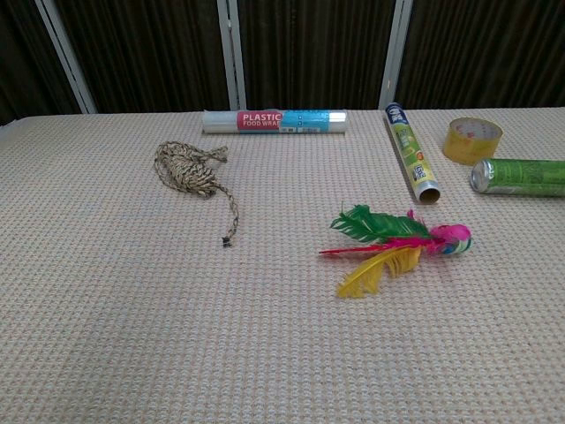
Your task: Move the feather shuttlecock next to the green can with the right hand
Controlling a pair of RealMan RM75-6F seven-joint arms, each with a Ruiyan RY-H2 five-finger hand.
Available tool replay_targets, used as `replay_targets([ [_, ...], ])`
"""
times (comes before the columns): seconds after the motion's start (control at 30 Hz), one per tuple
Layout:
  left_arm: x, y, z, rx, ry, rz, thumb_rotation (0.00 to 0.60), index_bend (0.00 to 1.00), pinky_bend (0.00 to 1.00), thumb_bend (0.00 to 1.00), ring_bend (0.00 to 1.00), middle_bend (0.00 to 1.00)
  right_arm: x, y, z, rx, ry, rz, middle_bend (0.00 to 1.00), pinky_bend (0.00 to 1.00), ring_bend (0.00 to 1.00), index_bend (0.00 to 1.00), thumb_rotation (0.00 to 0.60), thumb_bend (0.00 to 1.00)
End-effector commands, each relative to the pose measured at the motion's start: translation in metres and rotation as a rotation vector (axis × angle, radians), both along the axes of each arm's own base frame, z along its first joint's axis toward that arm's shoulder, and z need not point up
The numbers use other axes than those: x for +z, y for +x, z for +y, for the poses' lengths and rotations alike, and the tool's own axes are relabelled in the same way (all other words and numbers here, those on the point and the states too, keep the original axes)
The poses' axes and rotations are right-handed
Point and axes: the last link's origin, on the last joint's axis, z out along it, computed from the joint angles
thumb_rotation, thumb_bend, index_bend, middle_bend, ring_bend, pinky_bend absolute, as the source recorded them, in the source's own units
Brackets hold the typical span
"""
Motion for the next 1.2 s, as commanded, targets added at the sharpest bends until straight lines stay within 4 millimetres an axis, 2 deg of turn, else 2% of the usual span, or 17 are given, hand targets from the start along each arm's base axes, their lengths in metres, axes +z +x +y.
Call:
replay_targets([
  [0.03,0.000,-0.001,0.000,0.004,0.000,0.001,0.600,0.00,0.00,0.24,0.00,0.00,0.000,0.000,0.000,-0.001,0.000,0.000,0.00,0.00,0.00,0.00,0.600,0.00],
  [0.3,0.002,-0.002,0.000,0.008,0.007,-0.004,0.600,0.00,0.00,0.24,0.00,0.00,-0.006,0.001,-0.004,0.002,0.019,0.009,0.00,0.00,0.00,0.00,0.600,0.00],
  [0.43,0.003,-0.002,0.001,0.009,0.007,-0.014,0.600,0.00,0.00,0.24,0.00,0.00,-0.019,0.006,-0.013,0.034,0.067,-0.006,0.00,0.00,0.00,0.05,0.600,0.00],
  [0.63,0.007,-0.003,0.004,0.026,0.031,-0.018,0.600,0.00,0.00,0.24,0.00,0.00,-0.056,0.029,-0.046,0.151,0.211,-0.070,0.00,0.00,0.00,0.18,0.600,0.05],
  [0.8,0.006,-0.002,0.007,0.030,0.028,-0.019,0.600,0.00,0.00,0.24,0.00,0.00,-0.090,0.051,-0.077,0.239,0.306,-0.080,0.00,0.00,0.00,0.19,0.600,0.05],
  [1.03,0.006,-0.006,0.015,0.058,0.050,-0.005,0.600,0.00,0.00,0.24,0.00,0.00,-0.117,0.070,-0.116,0.265,0.411,-0.062,0.00,0.00,0.00,0.19,0.600,0.05],
  [1.2,0.008,-0.011,0.020,0.086,0.068,-0.004,0.600,0.00,0.00,0.24,0.00,0.00,-0.133,0.081,-0.136,0.269,0.454,-0.059,0.00,0.00,0.00,0.19,0.600,0.06],
])
